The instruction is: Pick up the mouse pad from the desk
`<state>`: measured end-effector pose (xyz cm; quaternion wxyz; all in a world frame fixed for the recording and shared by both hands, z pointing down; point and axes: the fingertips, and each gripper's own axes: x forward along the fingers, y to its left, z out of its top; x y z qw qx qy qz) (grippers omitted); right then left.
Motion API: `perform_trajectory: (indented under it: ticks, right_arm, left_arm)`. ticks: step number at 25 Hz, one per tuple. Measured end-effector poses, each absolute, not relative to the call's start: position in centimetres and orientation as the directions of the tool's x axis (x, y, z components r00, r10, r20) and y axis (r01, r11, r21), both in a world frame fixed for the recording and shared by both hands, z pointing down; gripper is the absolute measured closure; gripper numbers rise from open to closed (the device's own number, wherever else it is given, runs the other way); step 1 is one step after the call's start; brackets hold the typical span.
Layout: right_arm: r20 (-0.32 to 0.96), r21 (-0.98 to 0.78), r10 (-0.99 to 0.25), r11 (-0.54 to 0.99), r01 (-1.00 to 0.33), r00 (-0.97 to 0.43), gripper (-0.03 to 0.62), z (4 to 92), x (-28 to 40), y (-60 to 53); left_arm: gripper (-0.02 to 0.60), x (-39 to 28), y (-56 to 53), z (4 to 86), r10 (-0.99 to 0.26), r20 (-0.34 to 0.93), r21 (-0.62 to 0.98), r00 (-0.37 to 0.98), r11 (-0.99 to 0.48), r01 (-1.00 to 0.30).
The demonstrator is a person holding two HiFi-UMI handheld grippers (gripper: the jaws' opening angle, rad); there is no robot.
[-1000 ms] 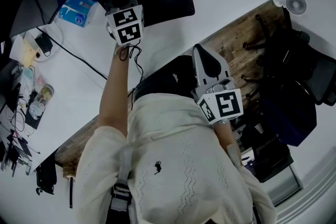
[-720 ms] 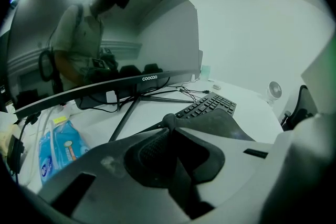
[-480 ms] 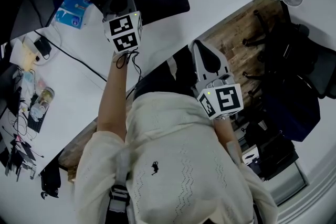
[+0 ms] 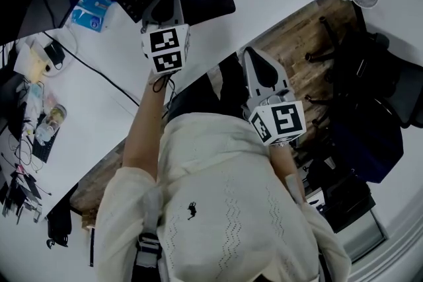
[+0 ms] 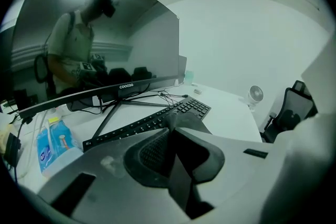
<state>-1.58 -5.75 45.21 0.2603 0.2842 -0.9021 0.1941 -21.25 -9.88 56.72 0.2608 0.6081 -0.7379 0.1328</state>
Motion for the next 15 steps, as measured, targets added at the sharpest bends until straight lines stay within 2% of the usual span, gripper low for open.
perform_trajectory:
  ticks: [15]
  right_arm:
    - [0.574,-0.254,-0.36,0.776,-0.578,-0.736,0.592,46.1,1.4,-7.7]
  left_arm:
    - [0.545,-16.1,-8.8,56.3,-0.815,0.569,0.099,-0.113,0.205,-0.974]
